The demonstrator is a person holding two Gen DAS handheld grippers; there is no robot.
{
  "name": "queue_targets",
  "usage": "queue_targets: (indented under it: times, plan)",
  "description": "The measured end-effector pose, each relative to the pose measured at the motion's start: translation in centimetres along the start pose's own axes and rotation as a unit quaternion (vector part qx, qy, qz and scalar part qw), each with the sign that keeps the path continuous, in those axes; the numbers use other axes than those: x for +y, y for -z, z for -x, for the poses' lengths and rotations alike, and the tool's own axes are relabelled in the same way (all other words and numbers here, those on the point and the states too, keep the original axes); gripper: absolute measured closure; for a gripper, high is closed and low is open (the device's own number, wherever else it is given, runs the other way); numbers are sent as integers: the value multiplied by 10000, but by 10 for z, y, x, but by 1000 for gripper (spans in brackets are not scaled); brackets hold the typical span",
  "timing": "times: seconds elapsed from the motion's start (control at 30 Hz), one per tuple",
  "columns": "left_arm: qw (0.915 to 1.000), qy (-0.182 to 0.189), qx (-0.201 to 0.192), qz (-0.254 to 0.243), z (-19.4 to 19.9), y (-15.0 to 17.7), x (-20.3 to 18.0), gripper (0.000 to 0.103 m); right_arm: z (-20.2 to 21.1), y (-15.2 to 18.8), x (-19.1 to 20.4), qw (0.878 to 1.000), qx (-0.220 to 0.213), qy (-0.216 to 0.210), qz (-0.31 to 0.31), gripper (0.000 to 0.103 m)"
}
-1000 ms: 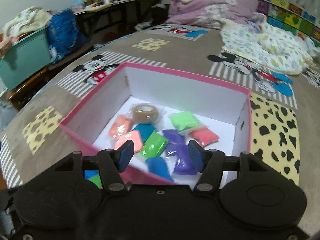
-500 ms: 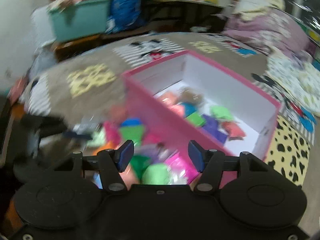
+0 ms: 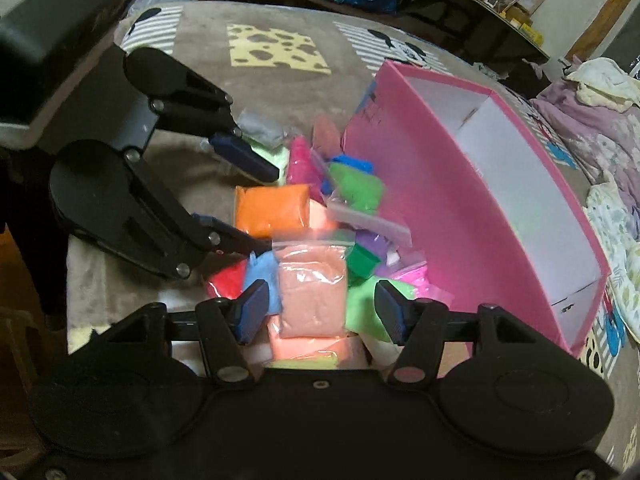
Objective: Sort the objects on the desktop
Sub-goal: 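Grasp the orange packet with the left tool while the right tool grasps a pink packet, then lift the orange packet with the left tool and carry it over the box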
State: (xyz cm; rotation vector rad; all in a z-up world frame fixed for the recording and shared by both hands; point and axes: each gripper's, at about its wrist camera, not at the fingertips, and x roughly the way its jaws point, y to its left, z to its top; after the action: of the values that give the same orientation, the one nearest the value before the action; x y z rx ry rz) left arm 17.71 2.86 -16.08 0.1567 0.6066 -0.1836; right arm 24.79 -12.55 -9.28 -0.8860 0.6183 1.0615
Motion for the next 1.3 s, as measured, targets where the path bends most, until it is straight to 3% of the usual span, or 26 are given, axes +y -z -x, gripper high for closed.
queue_targets:
  times: [0.5, 0.53, 0.63, 0.7, 1.13, 1.3]
  plan:
    - [9991, -261, 101, -330, -8, -4, -7, 51, -15, 3, 8, 10000, -1, -59, 77, 45]
    - [9991, -232, 125, -333, -8, -4, -7, 55, -15, 4, 7, 9999, -3, -87, 50, 45]
    - [9989, -163, 185, -401, -10, -4, -9, 63, -14, 4, 5, 9998, 55, -200, -42, 58]
    - [9988, -135, 181, -427, -7, -5, -10, 65, -13, 4, 5, 9996, 127, -233, -29, 62]
    - [9997, 123, 113, 170, 15, -7, 1, 66, -5, 18, 9, 9997, 128, -164, -162, 62]
    - [9995, 8, 5, 307, 28, -12, 3, 66, 2, 17, 8, 9995, 78, -224, -195, 63]
